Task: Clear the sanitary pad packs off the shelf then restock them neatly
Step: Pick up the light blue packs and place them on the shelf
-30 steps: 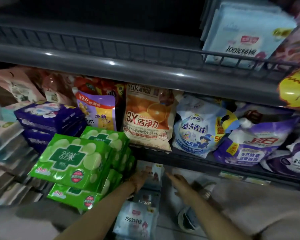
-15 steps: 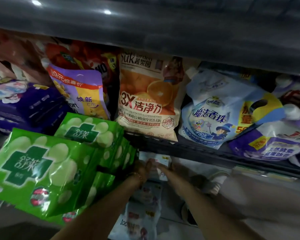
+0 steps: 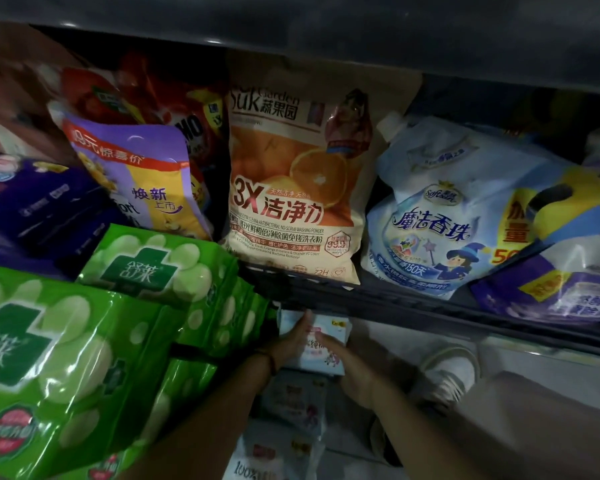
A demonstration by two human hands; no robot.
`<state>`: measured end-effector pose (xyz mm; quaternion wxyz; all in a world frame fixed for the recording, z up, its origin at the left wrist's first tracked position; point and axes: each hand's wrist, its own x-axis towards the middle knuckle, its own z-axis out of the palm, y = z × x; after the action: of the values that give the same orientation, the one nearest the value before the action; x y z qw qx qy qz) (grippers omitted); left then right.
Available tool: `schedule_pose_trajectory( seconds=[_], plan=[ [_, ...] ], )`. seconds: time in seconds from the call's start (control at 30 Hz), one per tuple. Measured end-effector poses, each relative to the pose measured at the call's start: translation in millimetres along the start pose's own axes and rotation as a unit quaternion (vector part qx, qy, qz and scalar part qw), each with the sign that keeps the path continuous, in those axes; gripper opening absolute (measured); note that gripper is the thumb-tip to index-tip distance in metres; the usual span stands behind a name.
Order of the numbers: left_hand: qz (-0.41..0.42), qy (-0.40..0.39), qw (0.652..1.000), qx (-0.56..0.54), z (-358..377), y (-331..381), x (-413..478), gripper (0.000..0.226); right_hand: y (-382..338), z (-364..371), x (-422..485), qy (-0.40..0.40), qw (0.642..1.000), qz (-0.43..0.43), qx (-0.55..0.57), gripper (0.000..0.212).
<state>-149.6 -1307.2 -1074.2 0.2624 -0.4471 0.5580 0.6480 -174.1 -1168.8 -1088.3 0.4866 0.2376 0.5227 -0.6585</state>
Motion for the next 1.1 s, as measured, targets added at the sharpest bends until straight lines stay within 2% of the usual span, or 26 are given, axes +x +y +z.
schedule_pose_trajectory(
  seconds=[0.07,0.2,0.27,0.33,0.4,0.43,0.5,0.67,0.7,0.8,0.83,0.93,0.97,1.03,1.1],
  plan=[
    [0.015,-0.029,0.999,0.016,2.7,-4.4,-5.9,0.072,-0.5,-4.4,-9.1,0.012,1.000,-0.009,0.002,0.027],
    [0.067,-0.045,0.994,0.068,17.4,9.1,-48.6,0.048,-9.2,-11.4,-42.3,0.026,0.998,-0.036,0.035,0.020],
    [0.088,-0.046,0.992,0.080,23.3,13.2,-69.1,0.054,-17.4,-10.6,-66.3,0.025,0.998,-0.056,0.034,0.033],
    [0.107,-0.041,0.990,0.086,28.1,12.9,-81.6,0.076,-22.3,-10.6,-90.1,0.021,0.997,-0.070,0.029,0.044],
    [0.127,-0.048,0.987,0.091,31.4,17.1,-100.4,0.080,-26.9,-6.4,-116.4,0.027,0.995,-0.090,0.024,0.039],
    [0.136,-0.054,0.985,0.095,32.1,20.5,-112.2,0.071,-28.9,-4.3,-128.3,0.033,0.994,-0.100,0.023,0.039],
    [0.168,-0.063,0.979,0.096,33.2,28.0,-139.8,0.051,-34.8,-0.3,-150.0,0.022,0.993,-0.118,0.020,0.056],
    [0.281,-0.085,0.953,0.079,31.6,52.5,-215.7,0.024,-54.1,16.8,-218.5,0.008,0.976,-0.217,-0.022,0.075],
    [0.302,-0.087,0.946,0.078,31.1,57.7,-229.6,0.030,-59.9,21.9,-235.1,0.015,0.969,-0.244,-0.035,0.080],
    [0.396,-0.091,0.911,0.074,31.3,78.2,-271.7,0.080,-81.4,37.1,-287.1,0.020,0.935,-0.339,-0.102,0.103],
    [0.418,-0.086,0.901,0.078,31.0,86.3,-281.8,0.087,-90.1,42.5,-303.9,0.022,0.924,-0.363,-0.121,0.105],
    [0.485,-0.073,0.868,0.075,33.9,112.2,-319.2,0.092,-117.3,57.0,-346.9,0.032,0.892,-0.431,-0.135,0.070],
    [0.501,-0.068,0.859,0.076,35.1,120.5,-331.4,0.087,-126.9,61.3,-358.8,0.031,0.883,-0.445,-0.145,0.066],
    [0.540,-0.068,0.837,0.060,36.3,136.9,-352.3,0.075,-143.9,71.0,-382.4,0.028,0.866,-0.472,-0.163,0.073],
    [0.557,-0.078,0.826,0.042,36.2,153.1,-372.4,0.076,-159.3,80.9,-404.3,0.020,0.842,-0.509,-0.180,0.083]
  ],
)
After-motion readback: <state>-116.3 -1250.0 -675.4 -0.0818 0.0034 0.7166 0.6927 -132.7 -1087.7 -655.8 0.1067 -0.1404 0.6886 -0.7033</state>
